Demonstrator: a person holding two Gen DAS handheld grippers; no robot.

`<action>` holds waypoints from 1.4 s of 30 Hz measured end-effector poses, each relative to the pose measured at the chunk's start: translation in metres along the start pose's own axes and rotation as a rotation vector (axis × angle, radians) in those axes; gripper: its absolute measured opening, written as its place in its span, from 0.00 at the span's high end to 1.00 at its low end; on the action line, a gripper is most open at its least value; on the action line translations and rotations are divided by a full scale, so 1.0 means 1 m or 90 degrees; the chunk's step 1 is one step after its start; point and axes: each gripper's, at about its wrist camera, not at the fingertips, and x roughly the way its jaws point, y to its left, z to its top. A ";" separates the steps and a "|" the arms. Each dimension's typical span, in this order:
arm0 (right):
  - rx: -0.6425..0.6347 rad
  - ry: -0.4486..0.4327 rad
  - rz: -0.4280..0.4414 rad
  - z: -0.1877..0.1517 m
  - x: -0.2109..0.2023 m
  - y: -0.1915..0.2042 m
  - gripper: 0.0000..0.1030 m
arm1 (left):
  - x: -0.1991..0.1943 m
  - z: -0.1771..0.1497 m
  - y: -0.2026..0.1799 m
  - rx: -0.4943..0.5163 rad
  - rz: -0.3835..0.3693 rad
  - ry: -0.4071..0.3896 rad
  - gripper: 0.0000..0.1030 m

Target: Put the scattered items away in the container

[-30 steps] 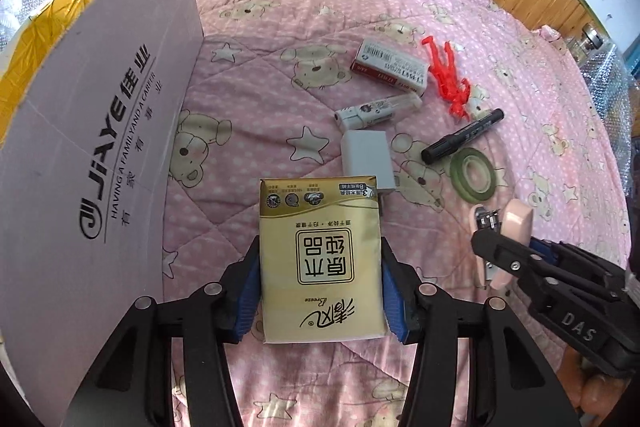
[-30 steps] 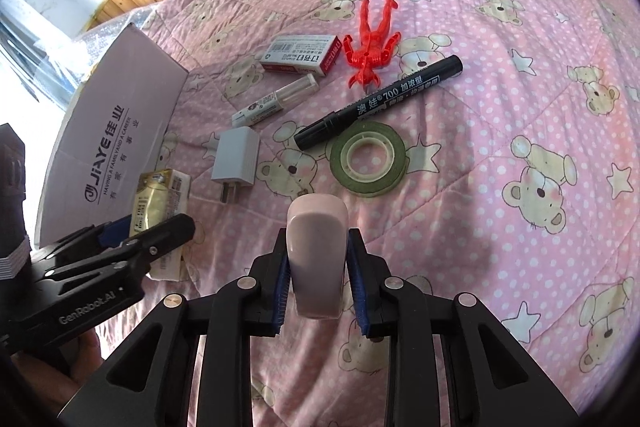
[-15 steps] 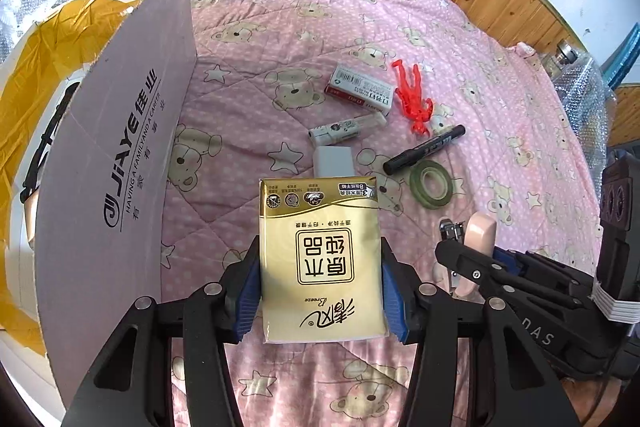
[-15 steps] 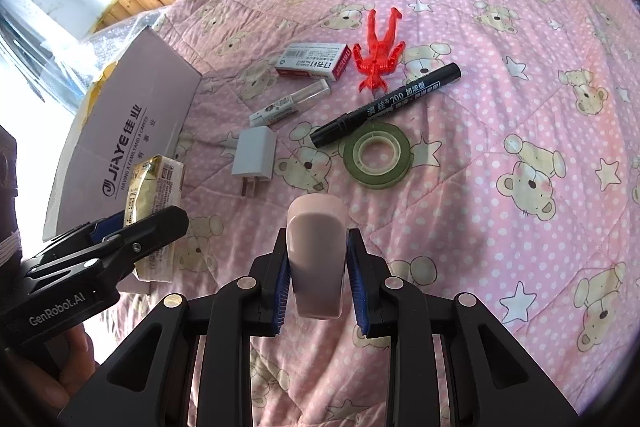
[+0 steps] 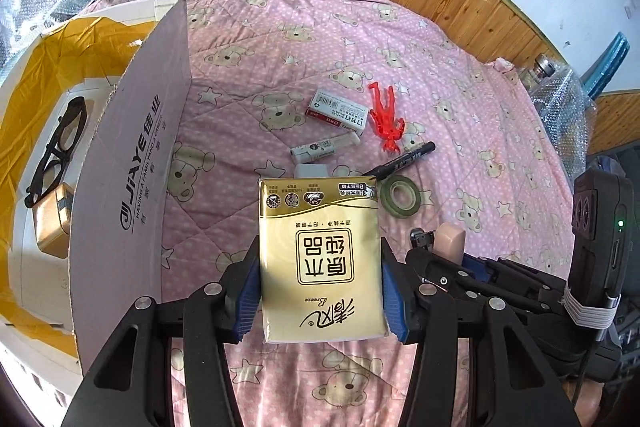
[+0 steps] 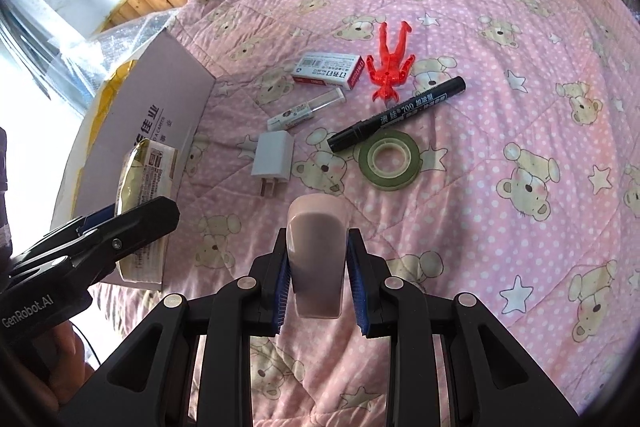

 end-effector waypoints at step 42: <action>-0.084 -0.044 -0.016 0.014 -0.037 0.083 0.73 | -0.063 -0.002 0.045 -0.054 -0.071 -0.072 0.49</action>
